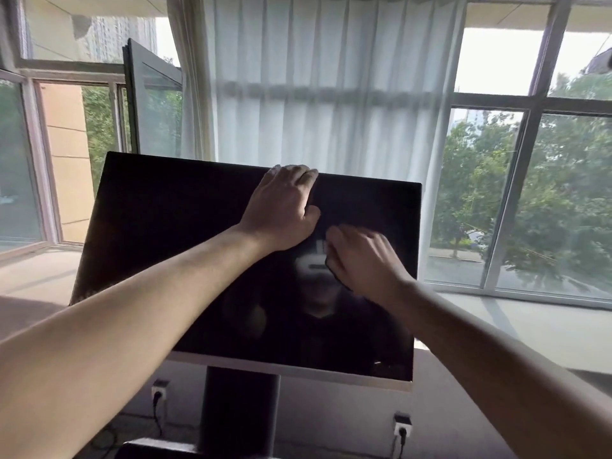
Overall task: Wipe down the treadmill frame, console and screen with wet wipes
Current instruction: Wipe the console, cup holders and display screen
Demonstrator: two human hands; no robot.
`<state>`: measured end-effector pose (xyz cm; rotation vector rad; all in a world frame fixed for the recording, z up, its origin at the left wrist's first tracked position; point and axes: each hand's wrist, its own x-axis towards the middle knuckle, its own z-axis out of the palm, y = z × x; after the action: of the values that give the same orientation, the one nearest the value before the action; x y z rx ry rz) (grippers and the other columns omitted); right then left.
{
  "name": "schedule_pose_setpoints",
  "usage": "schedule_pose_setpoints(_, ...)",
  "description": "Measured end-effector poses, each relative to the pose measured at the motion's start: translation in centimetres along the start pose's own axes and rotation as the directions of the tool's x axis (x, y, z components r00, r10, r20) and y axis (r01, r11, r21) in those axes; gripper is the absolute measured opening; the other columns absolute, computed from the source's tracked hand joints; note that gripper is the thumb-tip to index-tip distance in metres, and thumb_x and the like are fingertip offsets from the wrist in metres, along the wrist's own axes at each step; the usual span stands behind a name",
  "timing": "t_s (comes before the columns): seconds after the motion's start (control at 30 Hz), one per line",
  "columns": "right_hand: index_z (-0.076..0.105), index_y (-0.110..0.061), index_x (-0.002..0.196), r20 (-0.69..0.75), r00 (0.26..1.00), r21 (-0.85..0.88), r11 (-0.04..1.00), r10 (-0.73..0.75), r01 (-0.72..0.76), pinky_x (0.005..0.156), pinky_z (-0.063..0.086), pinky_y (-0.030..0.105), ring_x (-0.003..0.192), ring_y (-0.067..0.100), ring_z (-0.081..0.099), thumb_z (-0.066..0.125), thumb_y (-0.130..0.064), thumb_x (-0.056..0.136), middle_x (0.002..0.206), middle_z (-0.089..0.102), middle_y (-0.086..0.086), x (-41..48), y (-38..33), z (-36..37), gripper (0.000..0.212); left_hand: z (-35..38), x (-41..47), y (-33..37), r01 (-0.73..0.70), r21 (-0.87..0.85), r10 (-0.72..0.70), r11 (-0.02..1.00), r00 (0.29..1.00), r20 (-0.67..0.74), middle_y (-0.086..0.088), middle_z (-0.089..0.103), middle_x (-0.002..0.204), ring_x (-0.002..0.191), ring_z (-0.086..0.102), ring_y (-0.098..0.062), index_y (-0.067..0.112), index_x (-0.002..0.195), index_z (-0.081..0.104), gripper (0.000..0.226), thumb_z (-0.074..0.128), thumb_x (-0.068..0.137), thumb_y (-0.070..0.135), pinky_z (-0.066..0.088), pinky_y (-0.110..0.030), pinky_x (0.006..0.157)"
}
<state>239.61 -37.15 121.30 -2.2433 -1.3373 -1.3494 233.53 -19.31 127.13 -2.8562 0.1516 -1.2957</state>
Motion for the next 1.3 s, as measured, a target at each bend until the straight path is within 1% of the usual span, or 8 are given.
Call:
schedule_pose_setpoints(0.07, 0.053, -0.017, 0.089, 0.002, 1.000, -0.062, 0.998, 0.019, -0.019, 0.054, 0.047, 0.036, 0.067, 0.035, 0.065, 0.060, -0.023, 0.087, 0.079, 0.063, 0.005, 0.5, 1.7, -0.9, 0.010, -0.1, 0.1, -0.1, -0.004, 0.013, 0.004, 1.000, 1.000, -0.005, -0.009, 0.043, 0.157, 0.148, 0.032, -0.025, 0.006, 0.155, 0.039, 0.070, 0.046, 0.090, 0.031, 0.012, -0.038, 0.127)
schedule_pose_setpoints(0.2, 0.054, -0.006, 0.096, -0.257, 0.921, -0.130, 0.934, 0.294, -0.334, 0.055, 0.035, 0.031, 0.065, 0.038, 0.066, 0.054, -0.018, 0.098, 0.079, 0.065, 0.014, 5.0, 5.0, -1.4, 0.012, 0.1, 0.2, -0.1, 0.006, 0.031, -0.006, 1.000, 1.000, -0.001, -0.009, 0.042, 0.158, 0.148, 0.031, -0.025, 0.008, 0.156, 0.039, 0.075, 0.038, 0.085, 0.035, 0.011, -0.035, 0.126)
schedule_pose_setpoints(0.43, 0.055, -0.008, 0.095, -0.177, 0.978, -0.113, 0.985, 0.108, -0.130, 0.059, 0.035, 0.031, 0.070, 0.033, 0.066, 0.054, -0.020, 0.103, 0.083, 0.065, 0.010, 7.1, 2.8, 0.1, 0.014, 0.1, 0.1, -0.2, -0.010, 0.087, 0.014, 0.996, 0.999, -0.039, -0.011, 0.049, 0.152, 0.143, 0.039, -0.026, 0.006, 0.152, 0.044, 0.074, 0.041, 0.084, 0.033, 0.019, -0.039, 0.125)
schedule_pose_setpoints(0.77, 0.052, -0.005, 0.093, -0.396, 0.806, -0.081, 0.857, 0.440, -0.508, 0.058, 0.034, 0.036, 0.069, 0.041, 0.065, 0.048, -0.015, 0.103, 0.080, 0.064, 0.018, 3.5, 7.3, -1.5, 0.015, 0.5, 0.2, -0.1, 0.007, 0.024, -0.006, 1.000, 1.000, -0.028, -0.008, 0.043, 0.158, 0.149, 0.032, -0.022, 0.008, 0.155, 0.040, 0.076, 0.039, 0.083, 0.033, 0.015, -0.037, 0.127)
schedule_pose_setpoints(0.87, 0.054, -0.007, 0.092, -0.320, 0.881, -0.064, 0.920, 0.347, -0.386, 0.058, 0.044, 0.036, 0.071, 0.037, 0.066, 0.050, -0.015, 0.102, 0.082, 0.065, 0.014, 5.0, 4.7, -0.2, 0.014, 0.6, 0.0, -0.1, 0.012, 0.037, -0.011, 0.999, 0.999, -0.033, -0.008, 0.044, 0.157, 0.148, 0.033, -0.022, 0.008, 0.155, 0.040, 0.076, 0.040, 0.084, 0.032, 0.016, -0.037, 0.127)
schedule_pose_setpoints(0.93, 0.054, -0.009, 0.092, -0.251, 0.932, -0.044, 0.959, 0.262, -0.281, 0.058, 0.041, 0.034, 0.071, 0.036, 0.065, 0.052, -0.016, 0.102, 0.083, 0.066, 0.011, 4.8, 4.7, -0.4, 0.013, 0.5, -0.1, -0.1, 0.010, 0.059, -0.009, 0.998, 1.000, -0.028, -0.008, 0.044, 0.157, 0.148, 0.034, -0.023, 0.008, 0.155, 0.040, 0.075, 0.040, 0.084, 0.032, 0.016, -0.038, 0.127)
schedule_pose_setpoints(1.13, 0.050, -0.007, 0.090, -0.371, 0.836, -0.085, 0.881, 0.405, -0.465, 0.056, 0.038, 0.036, 0.069, 0.041, 0.065, 0.048, -0.016, 0.104, 0.080, 0.062, 0.017, 1.6, 8.4, -2.2, 0.017, 0.4, -0.1, 0.4, 0.021, 0.044, -0.020, 0.999, 0.999, -0.031, -0.010, 0.046, 0.156, 0.148, 0.034, -0.023, 0.006, 0.153, 0.042, 0.075, 0.041, 0.082, 0.032, 0.019, -0.039, 0.127)
schedule_pose_setpoints(1.3, 0.051, -0.014, 0.086, -0.228, 0.925, -0.104, 0.937, 0.305, -0.334, 0.054, 0.046, 0.036, 0.068, 0.032, 0.062, 0.062, -0.013, 0.095, 0.077, 0.058, 0.006, -3.4, 4.3, -1.0, 0.015, 0.5, -0.2, 0.2, 0.015, 0.038, -0.014, 0.999, 0.999, -0.030, -0.011, 0.045, 0.157, 0.149, 0.034, -0.024, 0.006, 0.153, 0.041, 0.075, 0.040, 0.083, 0.032, 0.018, -0.039, 0.126)
